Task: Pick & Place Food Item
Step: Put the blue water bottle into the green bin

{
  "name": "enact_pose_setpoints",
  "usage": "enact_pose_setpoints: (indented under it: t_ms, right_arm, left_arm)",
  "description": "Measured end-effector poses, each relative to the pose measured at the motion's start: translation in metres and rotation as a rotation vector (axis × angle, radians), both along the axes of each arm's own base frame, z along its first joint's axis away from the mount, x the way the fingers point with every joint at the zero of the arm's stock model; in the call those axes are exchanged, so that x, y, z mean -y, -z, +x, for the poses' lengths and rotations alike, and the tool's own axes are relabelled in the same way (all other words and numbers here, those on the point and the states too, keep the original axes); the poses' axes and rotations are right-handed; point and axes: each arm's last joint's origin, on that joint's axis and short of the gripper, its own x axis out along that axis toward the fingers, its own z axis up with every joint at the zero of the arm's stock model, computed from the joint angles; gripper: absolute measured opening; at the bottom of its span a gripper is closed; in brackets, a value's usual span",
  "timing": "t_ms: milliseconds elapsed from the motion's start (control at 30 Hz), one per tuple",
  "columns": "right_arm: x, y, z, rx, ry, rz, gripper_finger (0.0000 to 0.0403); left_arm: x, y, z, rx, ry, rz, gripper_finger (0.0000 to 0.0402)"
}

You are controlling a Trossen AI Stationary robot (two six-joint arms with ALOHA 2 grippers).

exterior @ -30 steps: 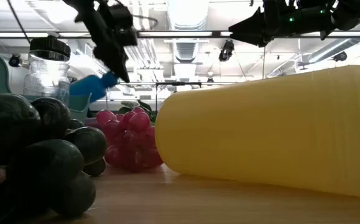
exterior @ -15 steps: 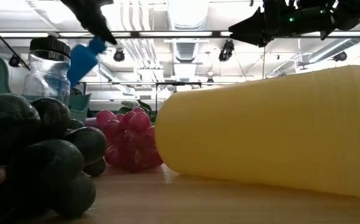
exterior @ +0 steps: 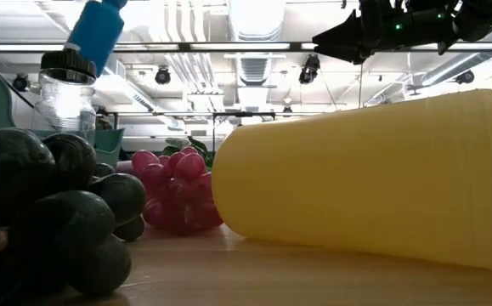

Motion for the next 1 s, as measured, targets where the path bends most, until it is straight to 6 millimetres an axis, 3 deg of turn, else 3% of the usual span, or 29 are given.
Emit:
enact_pose_setpoints:
  t_ms: [200, 400, 733, 1000]
  right_arm:
    - [0.000, 0.000, 0.000, 0.000, 0.000, 0.000, 0.0305]
    - [0.000, 0.000, 0.000, 0.000, 0.000, 0.000, 0.0305]
    - [0.000, 0.000, 0.000, 0.000, 0.000, 0.000, 0.0305]
    - [0.000, 0.000, 0.000, 0.000, 0.000, 0.000, 0.0305]
  left_arm:
    - [0.018, -0.021, -0.018, 0.138, 0.040, -0.035, 0.0040]
    - [0.036, -0.026, -0.036, 0.216, 0.111, -0.072, 0.0040]
    - [0.074, -0.026, -0.078, 0.322, 0.265, -0.077, 0.0040]
    - [0.085, -0.013, -0.089, 0.284, 0.355, -0.189, 0.0040]
